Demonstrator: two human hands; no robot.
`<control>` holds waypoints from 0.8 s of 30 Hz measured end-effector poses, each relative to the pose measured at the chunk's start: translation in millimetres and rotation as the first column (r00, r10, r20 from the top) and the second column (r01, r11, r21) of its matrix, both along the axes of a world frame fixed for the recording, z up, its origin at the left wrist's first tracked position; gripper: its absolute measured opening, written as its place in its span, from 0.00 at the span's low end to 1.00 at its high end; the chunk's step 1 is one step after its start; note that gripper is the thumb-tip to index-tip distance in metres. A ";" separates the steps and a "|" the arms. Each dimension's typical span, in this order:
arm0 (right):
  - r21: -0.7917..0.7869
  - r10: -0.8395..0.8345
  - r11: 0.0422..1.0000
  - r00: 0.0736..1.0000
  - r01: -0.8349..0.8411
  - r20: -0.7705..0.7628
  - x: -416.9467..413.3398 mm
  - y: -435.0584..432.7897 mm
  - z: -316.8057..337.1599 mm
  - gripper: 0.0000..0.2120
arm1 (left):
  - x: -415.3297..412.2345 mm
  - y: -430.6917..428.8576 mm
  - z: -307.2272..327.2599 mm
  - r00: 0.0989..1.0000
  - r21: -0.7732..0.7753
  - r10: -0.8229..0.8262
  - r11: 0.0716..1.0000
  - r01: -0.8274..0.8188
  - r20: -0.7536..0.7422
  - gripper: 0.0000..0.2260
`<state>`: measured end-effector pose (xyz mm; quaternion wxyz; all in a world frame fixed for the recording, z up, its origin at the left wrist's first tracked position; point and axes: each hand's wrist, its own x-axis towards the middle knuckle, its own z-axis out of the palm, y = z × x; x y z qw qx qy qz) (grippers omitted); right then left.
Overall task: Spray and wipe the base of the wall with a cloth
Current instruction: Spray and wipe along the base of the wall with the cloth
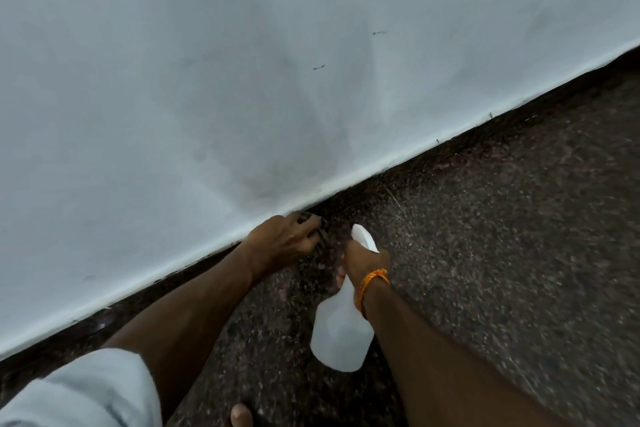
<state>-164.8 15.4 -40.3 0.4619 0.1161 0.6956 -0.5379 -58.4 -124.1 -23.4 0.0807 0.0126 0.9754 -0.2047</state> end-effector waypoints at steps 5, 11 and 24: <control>0.083 -0.059 0.994 0.996 0.065 -0.072 -22.3 6.6 -14.9 0.09 | -38.1 -16.9 -23.5 0.990 -0.080 -0.117 0.989 0.123 0.074 0.15; 0.116 -0.056 0.991 0.994 0.067 -0.092 -26.5 5.1 -11.9 0.08 | -22.6 -10.1 -40.3 0.995 0.005 -0.041 0.999 0.041 0.095 0.16; 0.027 -0.086 0.996 0.995 0.088 -0.059 -13.2 -7.5 0.6 0.11 | -1.8 -22.8 -45.9 0.994 0.015 0.016 1.000 -0.017 0.104 0.09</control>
